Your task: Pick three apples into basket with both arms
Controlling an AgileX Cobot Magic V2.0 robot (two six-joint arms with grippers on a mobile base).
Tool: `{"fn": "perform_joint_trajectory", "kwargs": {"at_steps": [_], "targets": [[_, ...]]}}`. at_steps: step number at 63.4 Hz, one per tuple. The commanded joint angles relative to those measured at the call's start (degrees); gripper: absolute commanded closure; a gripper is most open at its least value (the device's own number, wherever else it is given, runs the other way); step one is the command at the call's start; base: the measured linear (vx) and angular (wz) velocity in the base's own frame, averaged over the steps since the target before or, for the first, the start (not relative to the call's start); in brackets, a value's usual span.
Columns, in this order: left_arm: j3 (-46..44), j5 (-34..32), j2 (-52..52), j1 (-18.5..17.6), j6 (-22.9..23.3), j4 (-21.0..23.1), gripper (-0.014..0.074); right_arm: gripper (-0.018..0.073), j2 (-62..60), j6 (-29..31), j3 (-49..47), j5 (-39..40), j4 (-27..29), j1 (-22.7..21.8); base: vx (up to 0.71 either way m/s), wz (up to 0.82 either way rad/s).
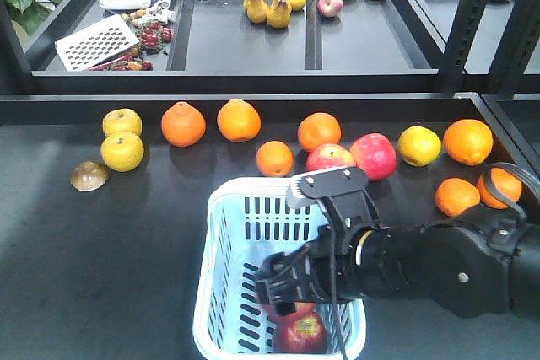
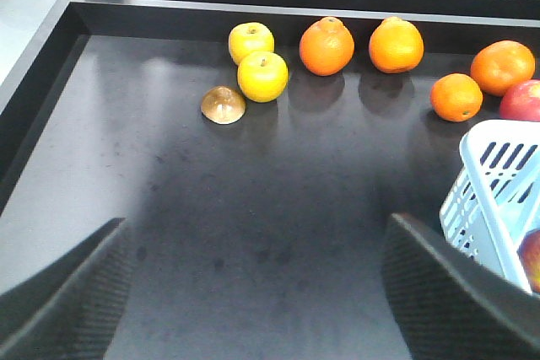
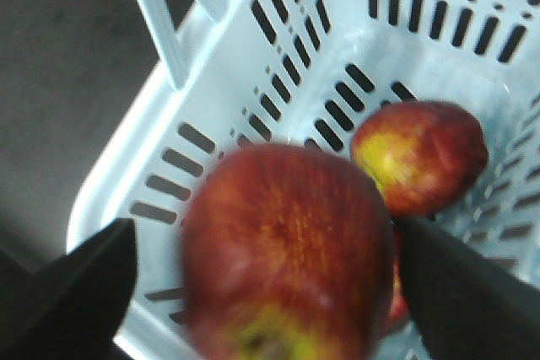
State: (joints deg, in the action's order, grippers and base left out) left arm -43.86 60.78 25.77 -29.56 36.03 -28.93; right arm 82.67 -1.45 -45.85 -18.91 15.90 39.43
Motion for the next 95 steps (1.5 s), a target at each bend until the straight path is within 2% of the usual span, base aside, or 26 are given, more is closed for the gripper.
{"fn": "perform_joint_trajectory", "kwargs": {"at_steps": [1,12,18,26,40,49,58,63,77,95], "targets": [[-1.2,-3.1,0.5,0.1,0.4,-1.8,0.0021,-0.0144,-1.5,0.2,-2.1,2.8,0.3,0.1,0.00,0.00],[-1.2,-3.1,0.5,0.1,0.4,-1.8,0.0021,-0.0147,-3.4,0.1,-2.1,-1.5,-0.5,-0.1,0.00,0.00],[-1.2,-3.1,0.5,0.1,0.4,-1.8,0.0021,-0.0128,-5.7,0.0,-2.1,-5.2,-1.5,-2.1,0.00,0.00],[-1.2,-3.1,0.5,0.1,0.4,-1.8,0.0021,-0.0097,-10.8,0.0,-2.1,-11.6,-4.0,-8.6,0.00,0.00],[-1.2,-3.1,0.5,0.1,0.4,-1.8,0.0021,-0.0071,-20.8,0.1,-1.6,-23.0,-11.0,-24.4,0.00,0.00],[-1.2,-3.1,0.5,0.1,0.4,-1.8,0.0021,-0.0068,-26.8,0.2,-1.6,-28.6,-14.2,-32.4,0.00,0.00],[-1.2,-3.1,0.5,0.1,0.4,-1.8,0.0021,-0.0064,-32.1,0.4,-1.6,-32.7,-15.1,-37.6,0.00,0.00],[-1.2,-3.1,0.5,0.1,0.4,-1.8,0.0021,-0.0059,-34.5,0.4,-1.6,-34.2,-15.9,-38.9,0.00,0.00],[-1.2,-3.1,0.5,0.1,0.4,-1.8,0.0021,-0.0047,-39.5,0.2,-1.6,-34.7,-15.9,-39.0,0.00,0.00],[-1.2,-3.1,0.5,0.1,0.4,-1.8,0.0021,-0.0008,-40.2,0.2,-1.6,-35.5,-15.9,-39.0,0.00,0.00]]}}
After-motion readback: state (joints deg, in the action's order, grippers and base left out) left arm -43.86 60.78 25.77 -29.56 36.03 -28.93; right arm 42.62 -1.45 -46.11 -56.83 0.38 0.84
